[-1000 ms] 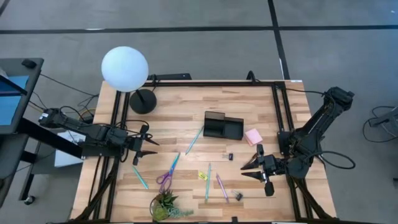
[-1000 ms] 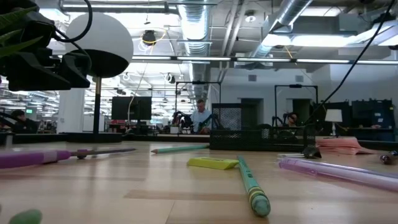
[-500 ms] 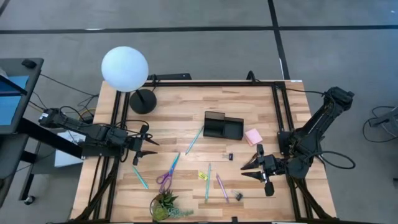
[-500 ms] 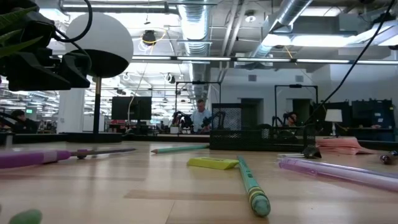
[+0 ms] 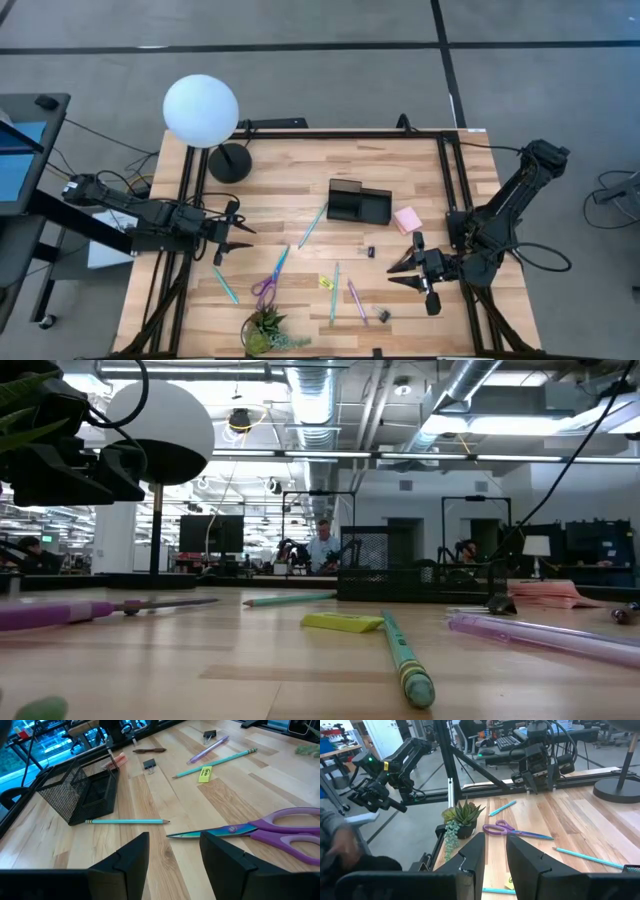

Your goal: Pick and place office supplies into organizer

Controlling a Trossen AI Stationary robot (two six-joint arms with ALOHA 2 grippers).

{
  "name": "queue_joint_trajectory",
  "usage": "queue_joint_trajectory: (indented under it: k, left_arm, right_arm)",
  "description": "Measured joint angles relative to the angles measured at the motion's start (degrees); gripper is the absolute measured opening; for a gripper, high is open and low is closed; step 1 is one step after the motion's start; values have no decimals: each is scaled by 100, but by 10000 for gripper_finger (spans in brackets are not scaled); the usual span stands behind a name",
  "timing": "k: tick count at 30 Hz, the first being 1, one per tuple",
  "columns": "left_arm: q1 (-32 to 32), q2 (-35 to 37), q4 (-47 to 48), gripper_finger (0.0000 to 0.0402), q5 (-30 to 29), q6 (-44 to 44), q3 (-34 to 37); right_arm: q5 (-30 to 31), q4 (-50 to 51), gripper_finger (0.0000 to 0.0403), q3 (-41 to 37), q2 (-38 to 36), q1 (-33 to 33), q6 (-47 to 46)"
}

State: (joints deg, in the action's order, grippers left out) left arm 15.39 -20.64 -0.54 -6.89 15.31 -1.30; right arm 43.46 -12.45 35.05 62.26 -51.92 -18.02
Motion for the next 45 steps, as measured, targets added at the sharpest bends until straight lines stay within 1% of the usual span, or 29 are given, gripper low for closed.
queue_joint_trajectory:
  k: [2,6,8,11,13,16,19,21,23,26,28,30,33,35,36,38,41,43,45]
  left_arm:
    - [0,2,1,171,1,0,0]
    - [-1,2,0,171,1,0,0]
    - [-1,0,2,171,1,-2,0]
    - [0,1,-2,171,-1,1,0]
    - [0,2,-17,171,1,70,-2]
    - [0,2,-53,171,1,62,2]
    - [1,2,-110,171,67,-508,10]
    - [1,0,-201,171,104,-1005,24]
    - [1,2,-363,171,71,-1542,24]
    - [1,2,-637,171,-109,-2209,22]
    - [1,4,-681,171,-266,-2298,19]
    - [1,1,-615,171,-444,-2167,17]
    - [1,2,-679,171,-1017,-2246,17]
    - [1,2,-820,171,-1486,-2614,17]
    - [-2,1,-950,171,-1602,-2839,17]
    - [-4,-30,-1389,171,-1607,-3147,14]
    - [9,-272,-2069,171,-1524,-3464,-2]
    - [36,-573,-2195,171,-1530,-3494,-45]
    - [45,-993,-2190,171,-1710,-3444,-210]
  right_arm:
    - [2,3,72,2,0,0,68]
    - [9,159,72,2,0,33,1341]
    - [9,175,72,2,0,37,1609]
    - [9,156,72,2,0,37,1639]
    - [6,-46,72,2,0,37,1600]
    - [-11,-656,72,2,0,48,966]
    - [-14,-1308,72,2,0,157,373]
    - [-6,-1645,72,2,0,277,350]
    - [-4,-1821,72,2,0,421,605]
    - [-4,-2023,72,2,0,693,854]
    - [4,-2059,72,2,0,869,847]
    - [11,-2057,72,2,0,1031,893]
    - [9,-2055,72,2,0,1250,901]
    - [9,-2055,72,2,0,1378,898]
    - [9,-2055,72,2,0,1441,900]
    - [1,-2018,72,2,0,1580,881]
    - [-9,-1789,72,2,0,1773,799]
    - [-9,-1631,72,2,0,1904,795]
    - [-10,-1455,72,2,0,2035,794]
